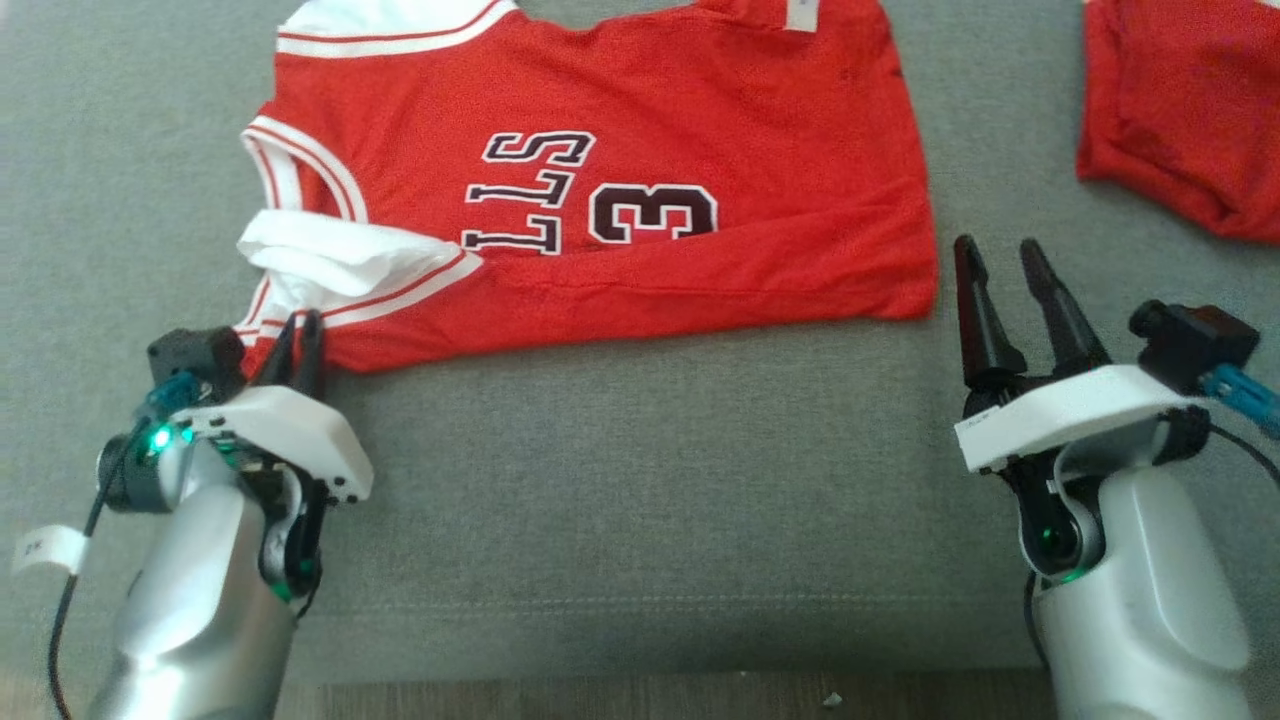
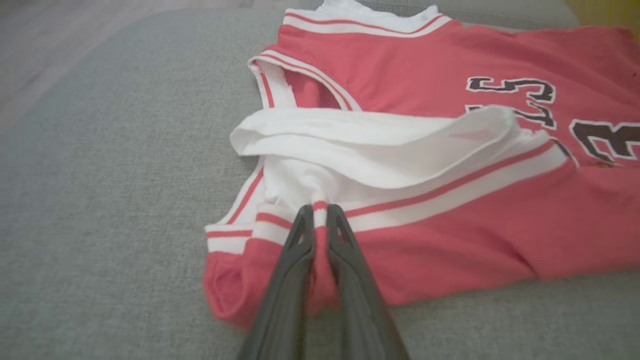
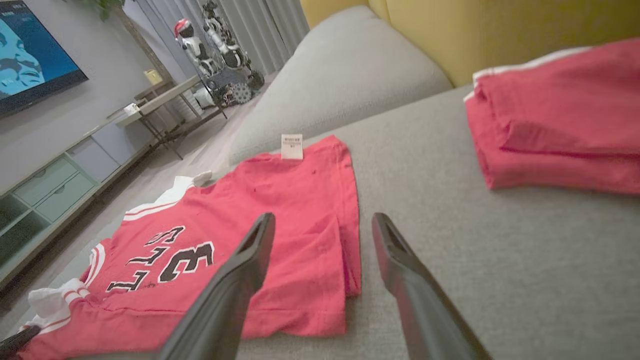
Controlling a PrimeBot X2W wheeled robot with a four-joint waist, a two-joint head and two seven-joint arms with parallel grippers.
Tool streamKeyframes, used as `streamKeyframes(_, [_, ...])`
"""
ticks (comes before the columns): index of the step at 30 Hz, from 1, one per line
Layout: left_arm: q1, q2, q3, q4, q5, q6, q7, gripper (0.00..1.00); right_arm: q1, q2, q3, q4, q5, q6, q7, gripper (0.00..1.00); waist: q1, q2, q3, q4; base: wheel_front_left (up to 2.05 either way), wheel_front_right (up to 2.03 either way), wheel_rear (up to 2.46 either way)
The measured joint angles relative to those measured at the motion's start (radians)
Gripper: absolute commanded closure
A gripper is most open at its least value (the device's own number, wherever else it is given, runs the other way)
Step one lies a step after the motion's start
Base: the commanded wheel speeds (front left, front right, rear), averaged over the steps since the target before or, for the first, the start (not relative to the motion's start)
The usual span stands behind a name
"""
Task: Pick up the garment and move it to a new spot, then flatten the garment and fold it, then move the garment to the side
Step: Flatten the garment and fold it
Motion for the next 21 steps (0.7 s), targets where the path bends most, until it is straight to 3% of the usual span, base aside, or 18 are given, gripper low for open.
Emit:
streamKeyframes(11, [0.017,-0.023,-0.049,-0.113,0.001,0.000,-0.005,1.00,-0.130,0.007,-0.082,0.270,0.010,0.000,0.124,0.00,0.0000,0.0000,0.007,0.059,0.00,0.00,0.00])
streamKeyframes(21, [0.021,-0.027,-0.064,-0.154,0.001,0.003,-0.002,1.00,-0.219,0.008,-0.077,0.379,0.023,0.000,0.152,0.00,0.0000,0.0000,0.024,0.079,0.00,0.00,0.00])
